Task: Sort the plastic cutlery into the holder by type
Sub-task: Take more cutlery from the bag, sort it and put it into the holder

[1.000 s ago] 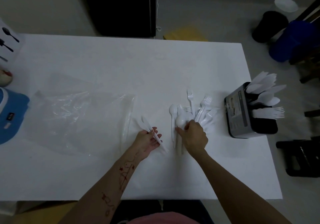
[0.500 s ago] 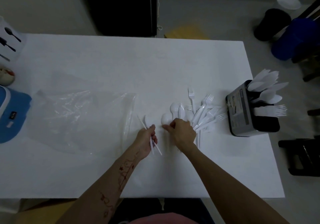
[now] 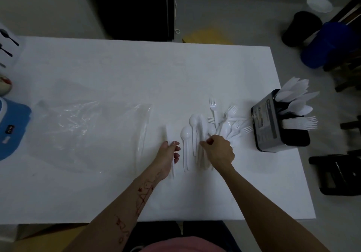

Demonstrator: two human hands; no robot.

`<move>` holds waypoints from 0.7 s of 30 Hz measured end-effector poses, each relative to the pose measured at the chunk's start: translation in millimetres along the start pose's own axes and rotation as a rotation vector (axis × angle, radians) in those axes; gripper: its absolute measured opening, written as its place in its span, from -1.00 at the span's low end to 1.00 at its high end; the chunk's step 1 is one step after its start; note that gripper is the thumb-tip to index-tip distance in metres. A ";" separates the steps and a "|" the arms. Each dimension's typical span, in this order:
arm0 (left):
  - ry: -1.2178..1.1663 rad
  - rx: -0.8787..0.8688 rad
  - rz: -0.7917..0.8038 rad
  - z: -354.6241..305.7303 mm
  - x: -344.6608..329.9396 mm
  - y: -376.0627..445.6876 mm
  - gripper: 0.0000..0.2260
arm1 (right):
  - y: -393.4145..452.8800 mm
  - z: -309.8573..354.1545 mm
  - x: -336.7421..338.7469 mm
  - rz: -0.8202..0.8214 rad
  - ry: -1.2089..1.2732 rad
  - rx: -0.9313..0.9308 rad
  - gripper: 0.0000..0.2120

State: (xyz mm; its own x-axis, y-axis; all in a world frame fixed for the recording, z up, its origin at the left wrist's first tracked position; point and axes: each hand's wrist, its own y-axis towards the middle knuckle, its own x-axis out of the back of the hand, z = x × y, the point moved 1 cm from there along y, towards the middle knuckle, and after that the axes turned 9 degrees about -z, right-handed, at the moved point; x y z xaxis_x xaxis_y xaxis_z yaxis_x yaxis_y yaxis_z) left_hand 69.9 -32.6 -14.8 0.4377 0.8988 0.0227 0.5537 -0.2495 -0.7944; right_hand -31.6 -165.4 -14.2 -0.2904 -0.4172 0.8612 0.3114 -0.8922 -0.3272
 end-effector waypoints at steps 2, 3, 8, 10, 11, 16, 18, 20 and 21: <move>-0.013 -0.010 -0.016 0.3 -1.5 1.7 -0.82 | 1.7 -5.8 1.7 0.029 0.062 0.047 -0.77; -0.022 -0.014 -0.027 1.1 -1.6 2.4 -0.81 | 3.3 -8.9 1.8 0.041 0.086 0.059 -0.75; -0.033 -0.009 -0.057 3.5 -1.9 6.3 -0.80 | 10.1 -17.4 0.4 0.086 0.151 0.053 -0.70; -0.025 -0.013 -0.055 4.1 -2.3 7.3 -0.79 | 9.1 -16.5 1.3 0.081 0.195 0.066 -0.69; -0.025 -0.013 -0.049 3.9 -2.7 7.6 -0.79 | 7.8 -15.4 1.8 0.080 0.223 0.094 -0.69; -0.097 -0.003 0.024 3.6 -8.6 5.3 -0.83 | -4.1 -4.3 -0.4 0.157 0.297 0.294 -0.82; -0.147 -0.003 0.044 3.8 -9.7 5.4 -0.82 | -7.4 -0.3 -1.2 0.152 0.377 0.261 -0.86; -0.187 -0.005 0.064 2.3 -10.5 4.9 -0.77 | -11.1 1.7 -3.7 0.174 0.417 0.259 -0.85; -0.205 -0.008 0.073 1.1 -11.4 4.3 -0.75 | -13.4 1.7 -5.2 0.194 0.412 0.277 -0.85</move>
State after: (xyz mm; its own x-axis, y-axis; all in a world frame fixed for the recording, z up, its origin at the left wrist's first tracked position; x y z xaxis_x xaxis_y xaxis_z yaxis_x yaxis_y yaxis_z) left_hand 66.5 -43.5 -19.1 0.3244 0.9324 -0.1593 0.5314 -0.3190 -0.7848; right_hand -32.7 -150.9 -13.6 -0.5176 -0.6528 0.5531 0.6059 -0.7361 -0.3018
